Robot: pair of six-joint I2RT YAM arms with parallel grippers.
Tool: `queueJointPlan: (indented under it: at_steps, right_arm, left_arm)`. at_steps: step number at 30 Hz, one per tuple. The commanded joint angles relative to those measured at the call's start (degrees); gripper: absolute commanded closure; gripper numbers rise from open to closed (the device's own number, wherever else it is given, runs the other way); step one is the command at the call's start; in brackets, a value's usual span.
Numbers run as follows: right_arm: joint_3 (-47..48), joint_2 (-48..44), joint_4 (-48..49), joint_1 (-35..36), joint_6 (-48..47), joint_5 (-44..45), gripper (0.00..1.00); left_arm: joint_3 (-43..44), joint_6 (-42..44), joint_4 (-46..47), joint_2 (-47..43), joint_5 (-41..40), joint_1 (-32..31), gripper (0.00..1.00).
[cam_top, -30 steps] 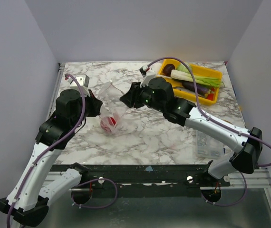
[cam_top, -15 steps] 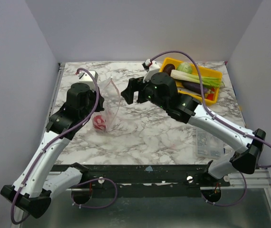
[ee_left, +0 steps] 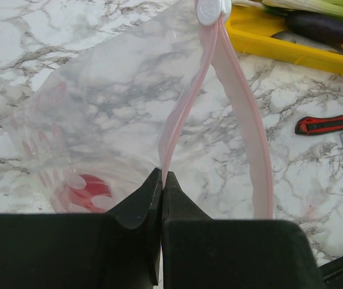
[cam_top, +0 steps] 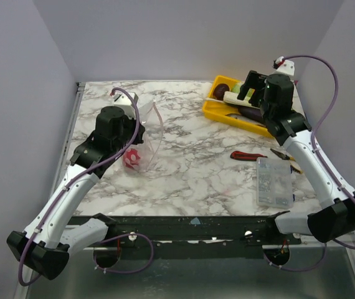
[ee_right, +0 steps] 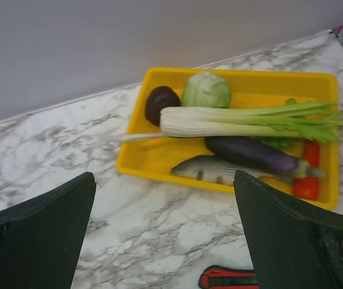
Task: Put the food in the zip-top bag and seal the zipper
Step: Pick up the fake vegetable from the bin.
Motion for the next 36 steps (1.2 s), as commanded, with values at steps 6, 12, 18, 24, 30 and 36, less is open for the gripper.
queueJointPlan:
  at_steps: [6, 12, 18, 24, 30, 36]
  right_arm:
    - [3.5, 14.4, -6.5, -19.5, -9.2, -5.2, 0.0]
    - [12.4, 25.6, -15.6, -20.5, -17.5, -4.6, 0.01]
    - [17.5, 31.8, -19.1, -20.5, -27.9, -3.4, 0.05]
    - [14.6, 33.8, -16.3, -19.4, -34.9, -5.5, 0.07]
    - [20.2, 43.1, -19.9, -19.1, -36.3, -4.8, 0.15]
    - [17.2, 43.9, -14.7, -17.5, -39.8, -3.0, 0.15]
  left_arm:
    - [-5.0, -1.2, 2.8, -1.6, 8.1, 0.3, 1.0]
    - [-5.5, -2.1, 3.2, -1.1, 10.0, -1.0, 1.0]
    - [-3.7, -0.3, 0.4, 1.8, 2.9, -6.7, 1.0]
    - [-2.8, -0.4, 0.0, 3.6, 3.0, -9.3, 1.0]
    - [-2.5, -0.4, -0.3, 4.6, 3.0, -9.3, 1.0]
    - [-2.1, -0.1, -0.6, 5.4, 2.8, -9.1, 1.0]
